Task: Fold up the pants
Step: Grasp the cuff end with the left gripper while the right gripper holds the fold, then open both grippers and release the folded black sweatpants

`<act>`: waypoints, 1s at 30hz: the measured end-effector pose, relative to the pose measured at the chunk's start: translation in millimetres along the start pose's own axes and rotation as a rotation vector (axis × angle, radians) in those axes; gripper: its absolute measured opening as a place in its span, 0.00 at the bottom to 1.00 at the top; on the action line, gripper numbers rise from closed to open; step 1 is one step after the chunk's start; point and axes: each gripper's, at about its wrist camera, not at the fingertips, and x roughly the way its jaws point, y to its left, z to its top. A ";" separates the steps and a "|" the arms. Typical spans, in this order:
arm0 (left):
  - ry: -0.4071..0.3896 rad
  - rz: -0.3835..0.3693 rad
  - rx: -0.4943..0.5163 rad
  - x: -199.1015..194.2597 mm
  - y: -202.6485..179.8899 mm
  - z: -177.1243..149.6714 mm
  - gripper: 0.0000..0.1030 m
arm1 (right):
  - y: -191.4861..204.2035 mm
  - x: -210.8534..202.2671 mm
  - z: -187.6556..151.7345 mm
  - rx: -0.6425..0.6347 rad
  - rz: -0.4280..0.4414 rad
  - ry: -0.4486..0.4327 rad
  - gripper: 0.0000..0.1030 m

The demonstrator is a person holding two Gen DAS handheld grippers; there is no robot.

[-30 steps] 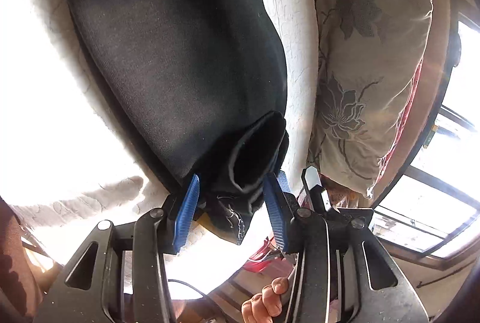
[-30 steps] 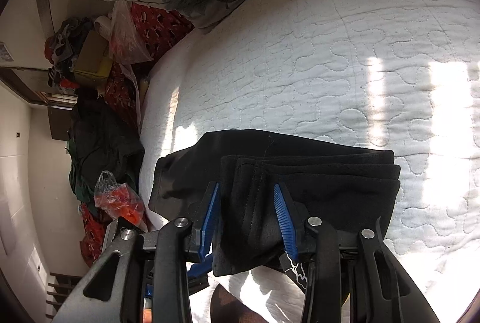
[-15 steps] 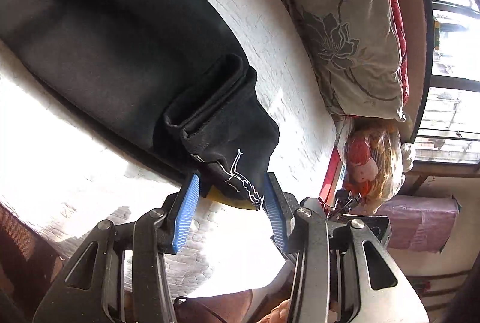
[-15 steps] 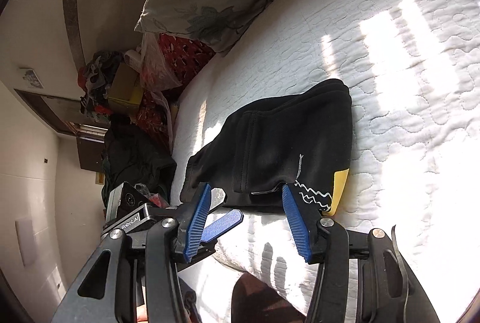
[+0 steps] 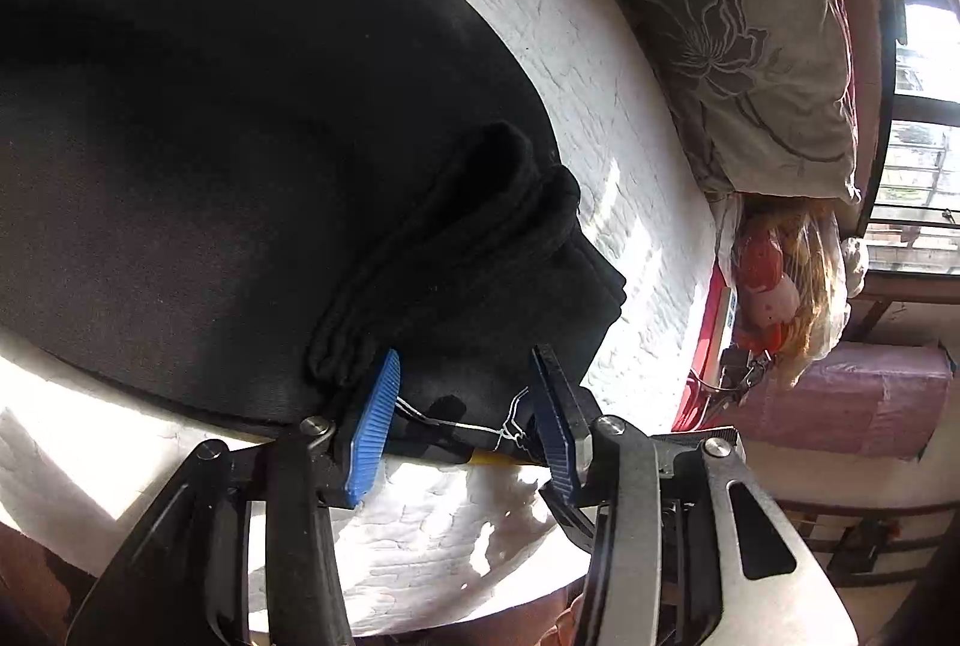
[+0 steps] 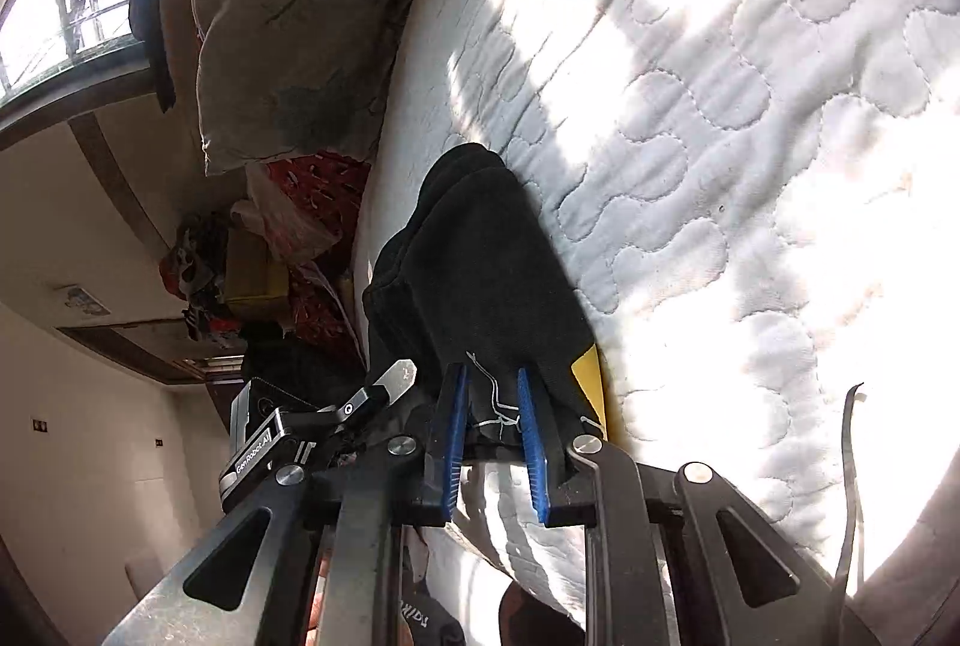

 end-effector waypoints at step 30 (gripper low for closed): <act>-0.188 0.276 0.168 -212.3 114.6 97.0 0.46 | 169.7 146.7 -138.1 -0.906 -0.528 0.076 0.65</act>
